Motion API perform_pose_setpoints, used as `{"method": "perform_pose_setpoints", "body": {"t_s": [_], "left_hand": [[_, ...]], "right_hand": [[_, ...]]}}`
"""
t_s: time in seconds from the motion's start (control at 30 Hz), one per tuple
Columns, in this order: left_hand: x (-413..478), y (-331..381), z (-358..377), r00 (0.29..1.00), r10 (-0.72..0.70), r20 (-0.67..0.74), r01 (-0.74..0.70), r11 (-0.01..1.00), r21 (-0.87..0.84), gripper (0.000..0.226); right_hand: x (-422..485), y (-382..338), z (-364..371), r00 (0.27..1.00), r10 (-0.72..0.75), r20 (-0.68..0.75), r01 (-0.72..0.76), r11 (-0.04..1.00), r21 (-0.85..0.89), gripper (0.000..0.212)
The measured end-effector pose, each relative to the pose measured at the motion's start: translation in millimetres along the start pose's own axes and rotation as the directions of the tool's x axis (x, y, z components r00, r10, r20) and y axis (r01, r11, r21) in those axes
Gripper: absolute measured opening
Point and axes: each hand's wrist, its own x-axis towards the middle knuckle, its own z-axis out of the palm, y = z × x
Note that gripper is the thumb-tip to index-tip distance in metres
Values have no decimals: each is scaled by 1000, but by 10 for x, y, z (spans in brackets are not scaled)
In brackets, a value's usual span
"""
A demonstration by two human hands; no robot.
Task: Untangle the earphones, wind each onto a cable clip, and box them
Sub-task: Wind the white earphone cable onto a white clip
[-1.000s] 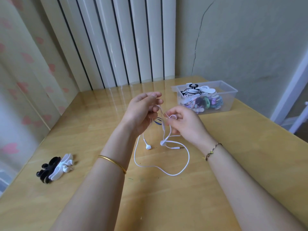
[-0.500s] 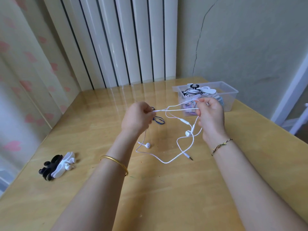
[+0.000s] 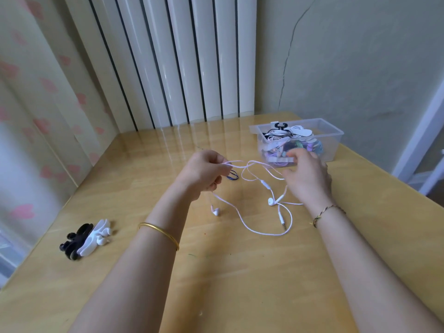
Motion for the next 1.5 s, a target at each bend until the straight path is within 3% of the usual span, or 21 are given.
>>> {"method": "perform_pose_setpoints", "body": {"t_s": [0.07, 0.13, 0.23, 0.3, 0.5, 0.6, 0.7, 0.8, 0.87, 0.93, 1.03, 1.1, 1.13, 1.2, 1.23, 1.27, 1.3, 1.33, 1.37, 1.43, 1.5], "left_hand": [[7, 57, 24, 997, -69, 33, 73, 985, -158, 15], [11, 138, 67, 993, -107, 53, 118, 952, -283, 18], [12, 248, 124, 985, -155, 73, 171, 855, -489, 23], [21, 281, 128, 980, -179, 81, 193, 791, -581, 24], [17, 159, 23, 960, -279, 36, 279, 929, -242, 7], [31, 67, -19, 951, -298, 79, 305, 948, -94, 21], [12, 102, 1, 984, 58, 168, -40, 993, -109, 29], [-27, 223, 92, 925, 276, 261, -260, 961, -94, 30], [7, 275, 125, 956, 285, 65, -288, 957, 46, 15], [70, 263, 89, 925, 285, -251, -260, 957, 129, 15], [147, 191, -92, 821, 167, -546, -224, 974, -39, 14], [147, 151, -186, 841, -9, -542, -152, 956, -252, 12], [134, 147, -213, 866, -100, -491, -103, 924, -369, 11], [109, 130, -235, 887, -216, -409, -10, 875, -485, 18], [104, 108, -235, 886, -243, -396, 14, 866, -500, 23], [101, 89, -227, 885, -257, -388, 16, 849, -527, 27], [86, 84, -224, 889, -262, -376, 0, 821, -571, 31], [73, 91, -221, 895, -259, -362, -27, 780, -625, 36], [60, 109, -226, 903, -246, -353, -65, 734, -676, 39], [40, 164, -258, 903, -210, -375, -139, 683, -717, 39], [40, 224, -277, 887, -148, -437, -217, 701, -679, 38]], "right_hand": [[-111, -154, -9, 977, -190, -102, 198, 977, 76, 22], [-233, -323, -45, 948, -318, -19, 304, 884, 354, 8], [-436, -512, -124, 785, -415, 460, 88, 809, 581, 22], [-505, -522, -143, 684, -447, 577, 4, 793, 610, 16], [-243, -441, -381, 924, -279, 262, -85, 519, 851, 21], [-160, -444, -502, 958, -236, 163, 14, 606, 795, 20], [-136, -498, -519, 930, -302, 208, 51, 667, 743, 19], [-126, -576, -487, 917, -328, 225, 4, 573, 819, 17], [-118, -583, -482, 922, -324, 212, 8, 564, 826, 13], [-71, -496, -462, 947, -293, 134, 144, 758, 636, 15], [10, -231, -374, 990, -139, 0, 138, 981, 135, 16], [51, -53, -299, 995, -6, -95, 27, 976, 216, 14], [85, -6, -276, 991, 99, -88, -48, 890, 454, 13], [92, -42, -294, 936, 287, 201, -301, 364, 881, 14], [76, -46, -291, 896, 294, 333, -391, 170, 904, 20], [75, -20, -264, 881, 286, 376, -431, 162, 888, 26], [70, 3, -226, 900, 284, 332, -417, 331, 847, 29], [66, 40, -180, 940, 258, 223, -339, 633, 696, 31], [42, 79, -151, 979, 185, 86, -204, 898, 389, 31], [4, 95, -173, 998, 45, -42, -52, 984, -172, 32], [2, 83, -198, 1000, 1, 12, 3, 932, -361, 40]]}}
